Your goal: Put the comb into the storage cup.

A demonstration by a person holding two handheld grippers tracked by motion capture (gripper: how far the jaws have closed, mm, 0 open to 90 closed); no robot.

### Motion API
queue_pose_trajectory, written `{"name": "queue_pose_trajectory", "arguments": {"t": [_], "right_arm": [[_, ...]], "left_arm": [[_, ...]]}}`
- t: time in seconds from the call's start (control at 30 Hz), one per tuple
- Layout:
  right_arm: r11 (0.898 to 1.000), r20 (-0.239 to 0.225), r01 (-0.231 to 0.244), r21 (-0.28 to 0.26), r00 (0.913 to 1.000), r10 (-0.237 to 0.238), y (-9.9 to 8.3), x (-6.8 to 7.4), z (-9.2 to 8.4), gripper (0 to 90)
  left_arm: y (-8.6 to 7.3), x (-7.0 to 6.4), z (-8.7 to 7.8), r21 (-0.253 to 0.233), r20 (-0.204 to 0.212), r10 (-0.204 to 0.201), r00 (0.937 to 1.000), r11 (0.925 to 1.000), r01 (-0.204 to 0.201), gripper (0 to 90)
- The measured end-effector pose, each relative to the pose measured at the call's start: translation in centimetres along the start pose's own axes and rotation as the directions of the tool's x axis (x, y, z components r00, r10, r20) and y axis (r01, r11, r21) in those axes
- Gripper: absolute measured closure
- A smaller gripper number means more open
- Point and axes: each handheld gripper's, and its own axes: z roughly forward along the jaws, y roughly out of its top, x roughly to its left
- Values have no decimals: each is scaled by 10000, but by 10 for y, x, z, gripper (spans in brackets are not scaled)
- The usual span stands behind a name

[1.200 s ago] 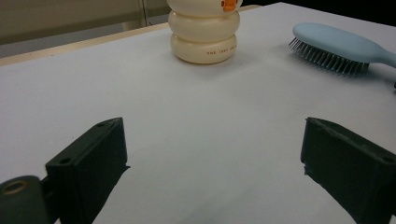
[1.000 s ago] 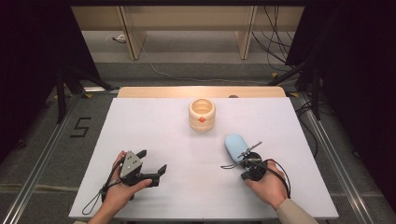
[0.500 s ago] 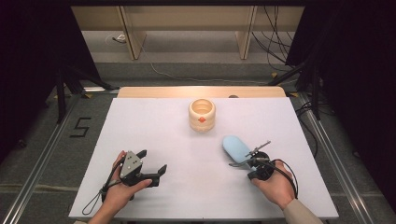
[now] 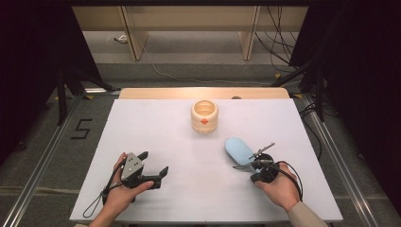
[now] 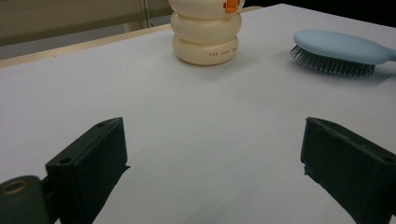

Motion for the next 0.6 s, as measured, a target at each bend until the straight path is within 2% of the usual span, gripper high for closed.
{"name": "queue_pose_trajectory", "arguments": {"t": [0.07,0.2,0.23,0.27,0.33,0.37,0.4,0.43,0.47,0.5,0.53,0.6], "right_arm": [[9996,-217,117,-239,9997,-122,0,0,-2,835],[9988,-372,265,-421,9989,-281,0,1,-5,769],[9982,-416,350,-495,9985,-370,1,2,-6,724],[9960,-540,480,-755,9972,-521,1,4,-10,629],[9947,-587,502,-902,9967,-556,2,5,-11,600],[9900,-845,515,-1311,9944,-629,3,5,-14,476],[9879,-1048,418,-1491,9928,-578,4,5,-15,446],[9879,-1048,418,-1491,9928,-578,4,5,-15,446],[9778,-1448,380,-2059,9871,-688,5,3,-18,373],[9778,-1448,380,-2059,9871,-688,5,3,-18,373],[9724,-1532,400,-2298,9852,-767,5,3,-20,359],[9545,-1651,550,-2932,9804,-1072,6,3,-24,321]], "left_arm": [[0,0,0,-14,-1,-17,10000,10000,17,68],[0,0,0,-17,-22,-19,10000,10000,19,68],[0,0,0,-17,-20,-18,10000,10000,17,68],[0,0,0,-12,-13,-8,10000,10000,8,68],[0,1,0,-15,-12,-12,10000,10000,12,68],[0,1,0,-32,-22,-19,10000,10000,18,69],[0,1,-1,-40,-36,-27,10000,10000,27,69],[0,1,-1,-40,-36,-27,10000,10000,27,69],[0,2,-1,-41,-48,-25,10000,10000,25,69],[0,2,-1,-41,-48,-25,10000,10000,25,69],[0,2,-1,-47,-60,-26,10000,10000,25,69],[0,2,-1,-45,-56,-34,10000,10000,34,70]]}}
